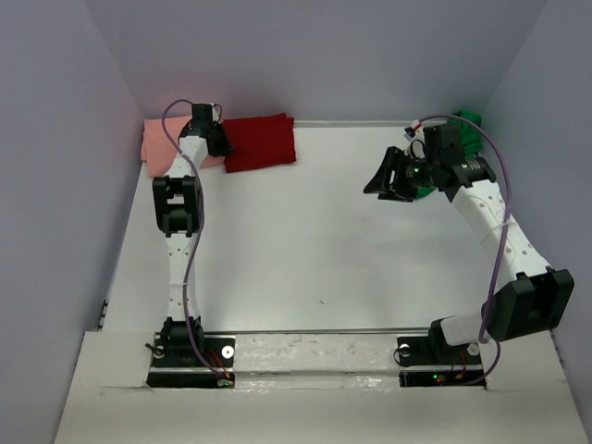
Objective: Fold and stack the t-shirts
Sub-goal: Neatly place the folded tshirt to the corner
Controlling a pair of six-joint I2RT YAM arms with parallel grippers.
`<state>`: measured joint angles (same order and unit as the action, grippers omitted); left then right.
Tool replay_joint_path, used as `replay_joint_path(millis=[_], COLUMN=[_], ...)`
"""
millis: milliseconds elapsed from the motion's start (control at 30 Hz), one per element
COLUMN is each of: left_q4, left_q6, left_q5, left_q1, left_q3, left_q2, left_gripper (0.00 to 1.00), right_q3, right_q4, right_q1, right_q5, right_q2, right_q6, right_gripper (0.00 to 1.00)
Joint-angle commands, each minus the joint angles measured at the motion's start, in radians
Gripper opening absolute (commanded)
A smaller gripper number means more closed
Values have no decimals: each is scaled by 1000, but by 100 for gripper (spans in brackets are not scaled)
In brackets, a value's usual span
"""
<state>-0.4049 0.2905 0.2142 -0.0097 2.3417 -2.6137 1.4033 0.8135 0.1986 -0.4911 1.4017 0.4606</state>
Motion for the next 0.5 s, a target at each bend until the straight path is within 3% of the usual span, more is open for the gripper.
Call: replay_joint_path(millis=[0,467], left_q4=[-48,-52], left_q6=[-53,-54], left_q5=[-87,-75], left_q1=[59,151], left_q3=[-38,17], left_q2=[47,43], left_gripper=[0,2], right_q3=[33,19], right_q4=[-31,-40], right_q1=[5,5], right_q5=[-26,-47], right_q2=[5,10], right_q6=[7,13], right_gripper=[59,59])
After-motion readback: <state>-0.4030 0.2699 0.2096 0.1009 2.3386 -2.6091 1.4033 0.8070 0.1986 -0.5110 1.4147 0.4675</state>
